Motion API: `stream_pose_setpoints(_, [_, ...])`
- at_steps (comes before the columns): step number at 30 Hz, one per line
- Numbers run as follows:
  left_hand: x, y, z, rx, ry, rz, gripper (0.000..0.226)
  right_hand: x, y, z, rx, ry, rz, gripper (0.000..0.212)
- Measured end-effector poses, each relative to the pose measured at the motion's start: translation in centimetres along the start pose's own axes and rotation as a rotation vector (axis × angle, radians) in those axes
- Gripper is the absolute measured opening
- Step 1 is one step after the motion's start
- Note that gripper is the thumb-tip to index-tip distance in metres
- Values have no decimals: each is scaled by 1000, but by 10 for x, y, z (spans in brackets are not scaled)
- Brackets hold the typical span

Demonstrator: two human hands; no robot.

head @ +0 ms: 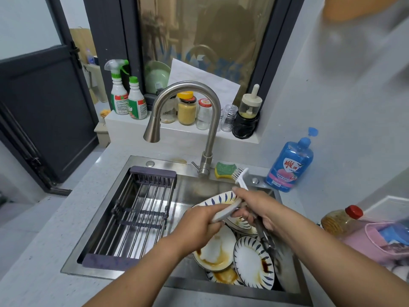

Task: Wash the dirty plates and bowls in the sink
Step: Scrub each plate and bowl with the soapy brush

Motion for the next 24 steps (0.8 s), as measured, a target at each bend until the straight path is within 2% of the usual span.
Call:
stream_pose_setpoints(2, [12,2,2,-62,196,-345,49,6,8,-9,-26,130,-174,45])
stream_pose_setpoints(5, [26,7,3,-163,409,-657,49,10,25,-22,-94,465,-603,37])
stream_pose_setpoints(7, [32,9,4,-168,455,-840,48,12,32,-32,-101,659,-926,37])
stream_pose_setpoints(11, [32,7,7,-121,465,-960,51,18,21,-59,-112,787,-1383,39])
stream_pose_setpoints(13, [27,7,4,-120,450,-987,50,21,20,-58,-148,811,-1451,39])
stream_pose_setpoints(16, [25,8,-3,-125,431,-1021,47,27,37,-43,-187,704,-1380,38])
stream_pose_setpoints(19, [26,9,-4,-134,428,-1043,45,31,45,-41,-148,623,-1302,35])
stream_pose_setpoints(24, [30,4,0,-109,426,-999,50,33,10,-63,-121,826,-1507,39])
Point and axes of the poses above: each hand's wrist, its own z-axis towards the middle knuckle, its own y-axis out of the back of the hand, x = y × z, the point moved 1 cm from there along z, towards the middle knuckle, and after that the axes turned 1 degree about z, right-handed, at the moved point
